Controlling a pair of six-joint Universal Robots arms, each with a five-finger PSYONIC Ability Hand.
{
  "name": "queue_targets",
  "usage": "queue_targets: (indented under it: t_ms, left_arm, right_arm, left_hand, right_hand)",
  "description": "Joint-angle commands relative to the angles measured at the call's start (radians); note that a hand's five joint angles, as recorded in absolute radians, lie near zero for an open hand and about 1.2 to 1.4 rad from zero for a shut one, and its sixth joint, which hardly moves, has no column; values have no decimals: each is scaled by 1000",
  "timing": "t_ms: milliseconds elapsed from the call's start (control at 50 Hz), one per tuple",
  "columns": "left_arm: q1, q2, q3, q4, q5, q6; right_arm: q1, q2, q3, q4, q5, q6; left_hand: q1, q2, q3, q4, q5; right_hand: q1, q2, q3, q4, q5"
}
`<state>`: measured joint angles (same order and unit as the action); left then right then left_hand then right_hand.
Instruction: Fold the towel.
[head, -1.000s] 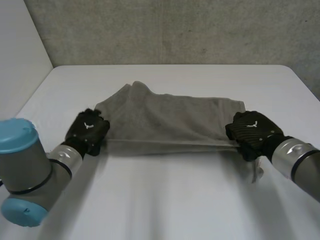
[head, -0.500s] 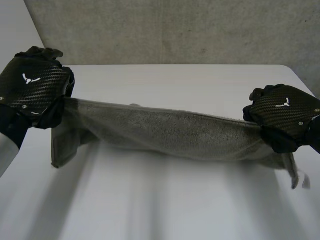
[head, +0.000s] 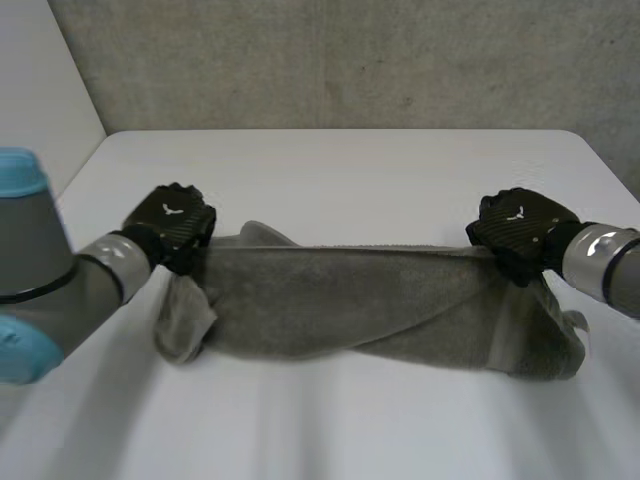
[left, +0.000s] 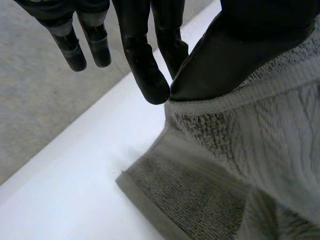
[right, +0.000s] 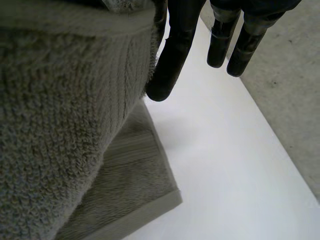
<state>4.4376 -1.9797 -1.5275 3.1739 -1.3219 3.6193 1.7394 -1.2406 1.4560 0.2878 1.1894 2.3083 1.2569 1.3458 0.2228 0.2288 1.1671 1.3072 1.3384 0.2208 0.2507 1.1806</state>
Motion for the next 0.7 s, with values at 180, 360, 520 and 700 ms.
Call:
queue_targets:
  t_ms: [180, 360, 520, 700]
  left_arm:
    - [-27, -269, 240, 50, -5, 107]
    - [-29, -314, 273, 202, -7, 105]
    - [-32, -337, 303, 262, -2, 108]
    - [-41, -428, 366, 262, -3, 111]
  right_arm:
    - [32, 179, -22, -266, 35, 5]
    - [38, 250, -29, -415, 44, 22]
    - [40, 271, -71, -486, 102, 71]
    - [63, 363, -106, -486, 110, 62]
  left_hand:
    - [139, 50, -48, -54, 55]
    - [139, 50, -48, -54, 55]
    - [139, 50, -48, -54, 55]
    - [139, 50, -48, -54, 55]
  right_hand:
    - [89, 58, -46, -76, 41]
    - [89, 58, -46, -76, 41]
    - [89, 58, -46, -76, 41]
    - [89, 58, -46, -76, 41]
